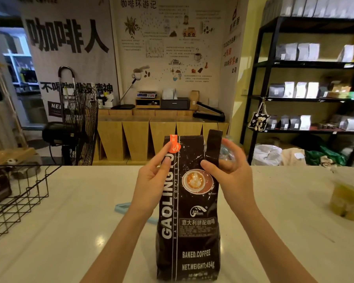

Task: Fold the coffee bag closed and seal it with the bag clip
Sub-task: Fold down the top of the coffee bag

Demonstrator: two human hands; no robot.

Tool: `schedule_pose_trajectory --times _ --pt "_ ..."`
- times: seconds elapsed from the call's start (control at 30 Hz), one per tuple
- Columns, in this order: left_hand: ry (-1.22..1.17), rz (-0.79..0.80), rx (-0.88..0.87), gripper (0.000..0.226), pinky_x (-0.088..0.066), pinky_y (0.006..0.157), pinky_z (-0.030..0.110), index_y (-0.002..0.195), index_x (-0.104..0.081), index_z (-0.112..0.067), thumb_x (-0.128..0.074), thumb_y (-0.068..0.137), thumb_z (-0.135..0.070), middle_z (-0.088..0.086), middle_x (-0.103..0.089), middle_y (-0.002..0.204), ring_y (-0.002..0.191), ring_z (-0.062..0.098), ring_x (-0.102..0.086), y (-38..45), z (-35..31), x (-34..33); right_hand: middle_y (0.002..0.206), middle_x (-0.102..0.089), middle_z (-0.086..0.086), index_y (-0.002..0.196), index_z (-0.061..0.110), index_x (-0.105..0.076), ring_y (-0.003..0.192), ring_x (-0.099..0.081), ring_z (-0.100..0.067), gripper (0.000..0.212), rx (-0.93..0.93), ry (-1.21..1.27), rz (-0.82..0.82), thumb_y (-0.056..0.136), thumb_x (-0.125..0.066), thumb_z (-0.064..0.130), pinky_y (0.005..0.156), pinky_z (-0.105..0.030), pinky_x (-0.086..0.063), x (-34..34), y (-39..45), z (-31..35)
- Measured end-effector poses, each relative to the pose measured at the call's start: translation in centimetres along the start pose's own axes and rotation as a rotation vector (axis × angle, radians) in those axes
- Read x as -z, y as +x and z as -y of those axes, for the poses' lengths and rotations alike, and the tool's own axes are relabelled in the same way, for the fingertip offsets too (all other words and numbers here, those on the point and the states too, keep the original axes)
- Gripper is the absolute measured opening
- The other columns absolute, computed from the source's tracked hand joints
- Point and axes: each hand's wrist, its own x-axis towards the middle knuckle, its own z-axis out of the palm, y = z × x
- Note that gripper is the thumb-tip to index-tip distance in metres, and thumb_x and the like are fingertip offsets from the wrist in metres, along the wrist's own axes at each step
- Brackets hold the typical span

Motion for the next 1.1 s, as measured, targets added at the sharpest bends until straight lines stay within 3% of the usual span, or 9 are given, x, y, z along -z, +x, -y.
schedule_pose_trajectory --times 0.1,0.2,0.33,0.47,0.63,0.73,0.83,1.0,1.1 --pt "0.008 -0.010 0.035 0.032 -0.056 0.066 0.020 0.119 -0.051 -0.034 -0.042 0.092 -0.020 -0.010 -0.072 0.094 0.089 0.008 -0.068 0.1 0.1 0.1 0.075 -0.075 0.011 0.111 0.035 -0.049 0.073 -0.073 -0.017 0.055 0.182 -0.101 -0.052 0.072 -0.073 0.006 0.059 -0.028 -0.059 -0.3 -0.2 -0.6" --pt "0.022 -0.018 0.055 0.025 -0.055 0.062 0.018 0.112 -0.058 -0.024 -0.045 0.091 -0.019 0.000 -0.072 0.092 0.081 0.009 -0.069 0.1 0.1 0.3 0.082 -0.072 0.017 0.097 0.036 -0.061 0.083 -0.071 -0.012 0.039 0.249 -0.199 0.018 0.075 -0.070 0.006 0.064 -0.020 -0.056 0.0 0.0 -0.5" --pt "0.076 0.008 0.051 0.024 -0.053 0.059 0.016 0.108 -0.061 -0.012 -0.047 0.090 -0.019 0.004 -0.072 0.084 0.072 0.009 -0.069 0.1 0.0 0.4 0.088 -0.073 0.009 0.103 0.023 -0.063 0.084 -0.071 -0.011 0.034 0.122 -0.158 0.172 0.075 -0.069 0.006 0.066 -0.020 -0.057 0.9 0.6 0.2" --pt "0.134 0.035 0.041 0.020 -0.053 0.059 0.016 0.097 -0.066 -0.012 -0.051 0.088 -0.020 -0.002 -0.073 0.073 0.069 0.010 -0.069 0.1 -0.4 0.8 0.082 -0.076 0.007 0.110 0.017 -0.063 0.082 -0.072 -0.016 0.038 0.003 -0.145 0.269 0.073 -0.070 0.007 0.065 -0.024 -0.058 1.8 0.8 0.7" --pt "0.238 0.105 0.037 0.017 -0.053 0.061 0.014 0.089 -0.067 -0.010 -0.059 0.081 -0.022 -0.002 -0.074 0.068 0.069 0.013 -0.070 0.2 -1.6 1.6 0.057 -0.073 0.007 0.088 0.016 -0.070 0.067 -0.072 -0.011 0.015 -0.045 -0.240 0.309 0.073 -0.071 0.012 0.058 -0.017 -0.055 2.1 1.1 1.9" --pt "0.236 0.088 0.043 0.009 -0.051 0.059 0.012 0.080 -0.069 -0.011 -0.067 0.075 -0.019 -0.004 -0.072 0.059 0.063 0.010 -0.069 0.1 -2.3 2.0 0.062 -0.075 0.006 0.076 0.021 -0.071 0.067 -0.072 -0.010 0.007 -0.078 -0.275 0.347 0.071 -0.072 0.016 0.059 -0.014 -0.054 2.3 1.2 2.6" --pt "0.256 0.088 0.057 0.020 -0.052 0.060 0.013 0.076 -0.072 -0.016 -0.070 0.063 -0.031 -0.002 -0.073 0.064 0.066 0.010 -0.069 0.0 -2.6 2.2 0.065 -0.074 0.008 0.073 0.023 -0.071 0.069 -0.071 -0.007 0.003 -0.083 -0.314 0.349 0.070 -0.072 0.022 0.059 -0.013 -0.053 2.3 1.0 3.0" --pt "0.237 0.130 0.168 0.032 -0.049 0.081 0.031 0.080 -0.072 -0.018 -0.066 0.060 -0.042 0.004 -0.073 0.079 0.081 0.017 -0.068 0.1 -2.1 3.0 0.107 -0.059 0.004 0.078 0.019 -0.074 0.102 -0.057 -0.010 0.032 -0.082 -0.333 0.334 0.057 -0.069 0.043 0.083 -0.032 -0.049 2.1 1.0 2.6" --pt "0.099 0.178 0.234 0.036 -0.051 0.072 0.024 0.091 -0.069 -0.010 -0.063 0.066 -0.035 0.002 -0.072 0.078 0.075 0.014 -0.067 0.1 -1.8 2.7 0.109 -0.067 0.007 0.089 0.012 -0.072 0.102 -0.062 -0.008 0.035 -0.119 -0.255 0.394 0.065 -0.065 0.037 0.084 -0.030 -0.048 2.0 1.0 2.2"
